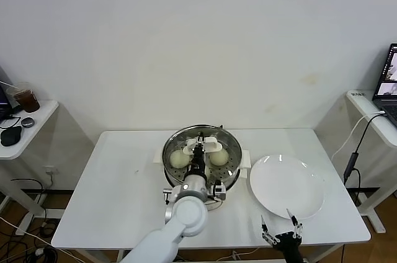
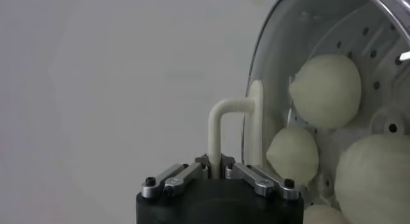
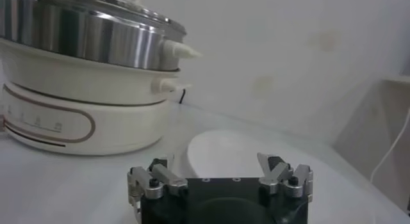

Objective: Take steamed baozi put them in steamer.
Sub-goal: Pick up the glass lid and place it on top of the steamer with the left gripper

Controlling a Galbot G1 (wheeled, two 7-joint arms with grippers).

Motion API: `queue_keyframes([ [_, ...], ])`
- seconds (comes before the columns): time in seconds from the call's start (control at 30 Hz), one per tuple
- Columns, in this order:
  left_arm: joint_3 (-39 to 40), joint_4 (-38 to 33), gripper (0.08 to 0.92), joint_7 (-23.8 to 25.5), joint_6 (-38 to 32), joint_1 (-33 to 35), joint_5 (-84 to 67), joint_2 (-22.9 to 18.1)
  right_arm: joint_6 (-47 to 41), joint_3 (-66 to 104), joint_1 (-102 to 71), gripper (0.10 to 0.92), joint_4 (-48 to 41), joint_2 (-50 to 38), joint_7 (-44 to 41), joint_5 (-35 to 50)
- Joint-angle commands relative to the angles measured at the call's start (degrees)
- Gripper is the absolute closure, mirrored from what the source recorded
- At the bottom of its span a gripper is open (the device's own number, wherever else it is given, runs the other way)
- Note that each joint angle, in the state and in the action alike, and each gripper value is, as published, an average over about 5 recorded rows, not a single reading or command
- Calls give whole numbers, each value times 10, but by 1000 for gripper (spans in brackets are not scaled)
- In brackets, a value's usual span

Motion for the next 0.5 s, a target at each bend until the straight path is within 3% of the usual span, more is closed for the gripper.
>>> queue_keyframes([
  [0.03, -9, -7, 680, -22, -12, 9, -1, 3, 0, -2, 0, 203, 0, 2, -1, -1],
  [0.5, -14, -19, 282, -22, -15, 10, -14, 12, 1, -2, -3, 203, 2, 4, -2, -5],
])
